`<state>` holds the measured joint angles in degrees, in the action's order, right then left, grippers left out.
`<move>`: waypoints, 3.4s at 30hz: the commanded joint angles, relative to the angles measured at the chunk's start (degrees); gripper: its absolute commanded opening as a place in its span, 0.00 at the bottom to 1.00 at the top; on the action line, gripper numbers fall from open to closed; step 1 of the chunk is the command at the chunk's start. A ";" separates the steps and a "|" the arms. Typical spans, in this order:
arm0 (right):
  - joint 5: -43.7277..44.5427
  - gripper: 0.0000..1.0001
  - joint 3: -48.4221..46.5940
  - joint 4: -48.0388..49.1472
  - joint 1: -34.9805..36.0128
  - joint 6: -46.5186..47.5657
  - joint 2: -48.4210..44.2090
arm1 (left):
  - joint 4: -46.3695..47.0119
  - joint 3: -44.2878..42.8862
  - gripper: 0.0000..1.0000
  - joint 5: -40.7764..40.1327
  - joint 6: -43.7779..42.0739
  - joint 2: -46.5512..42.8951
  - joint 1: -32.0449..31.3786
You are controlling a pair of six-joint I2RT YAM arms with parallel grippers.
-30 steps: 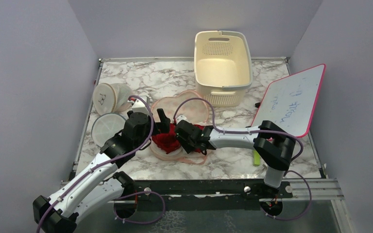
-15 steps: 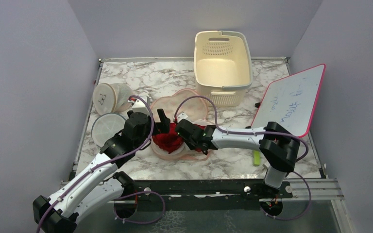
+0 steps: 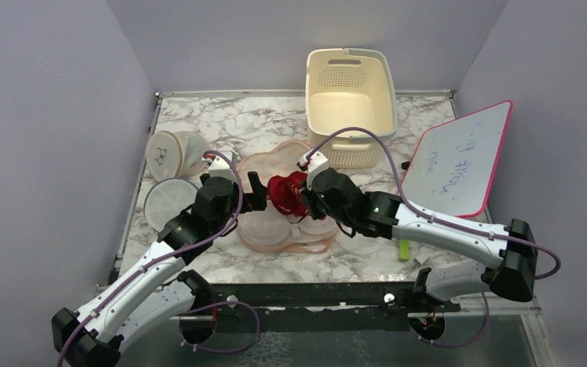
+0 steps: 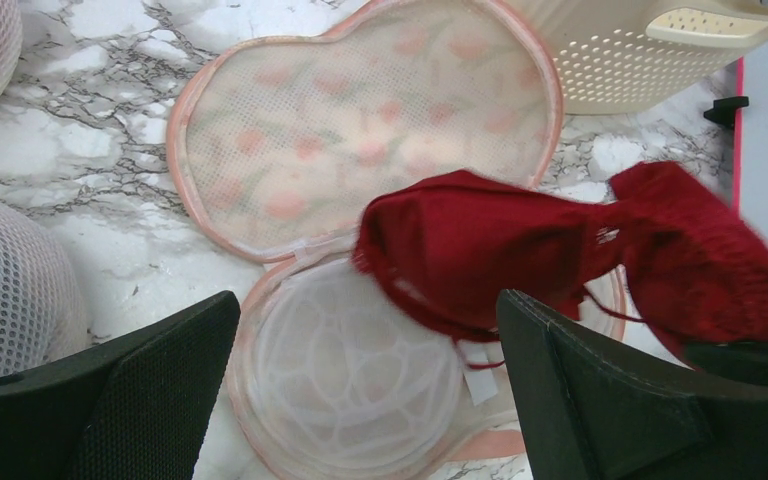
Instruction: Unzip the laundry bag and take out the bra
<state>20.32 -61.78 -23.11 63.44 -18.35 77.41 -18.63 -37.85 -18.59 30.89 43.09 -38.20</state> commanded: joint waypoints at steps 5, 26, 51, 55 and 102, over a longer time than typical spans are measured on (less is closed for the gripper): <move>1.31 0.01 -7.70 -1.03 -0.65 2.31 -7.13 | 0.06 -3.08 0.97 -4.72 -2.77 -2.67 0.23; 4.83 0.01 -35.56 -2.65 -16.16 14.29 3.67 | -0.61 -1.88 0.98 -0.58 -2.53 -4.44 0.23; -10.91 0.58 -54.79 -12.91 -36.81 16.13 32.87 | -3.56 -3.25 0.98 1.85 -1.78 -5.42 0.23; -15.36 0.63 -47.37 -11.47 -36.81 15.98 26.53 | -3.10 -3.30 0.98 1.98 -1.50 -4.45 0.23; -20.93 0.55 28.64 78.01 -30.73 -0.63 22.02 | 0.18 -2.84 0.99 4.83 0.02 -1.78 0.25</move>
<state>-2.70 -31.22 46.37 32.56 -17.15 95.81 -17.23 -39.83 -12.34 32.08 42.70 -38.20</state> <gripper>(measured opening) 0.584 0.984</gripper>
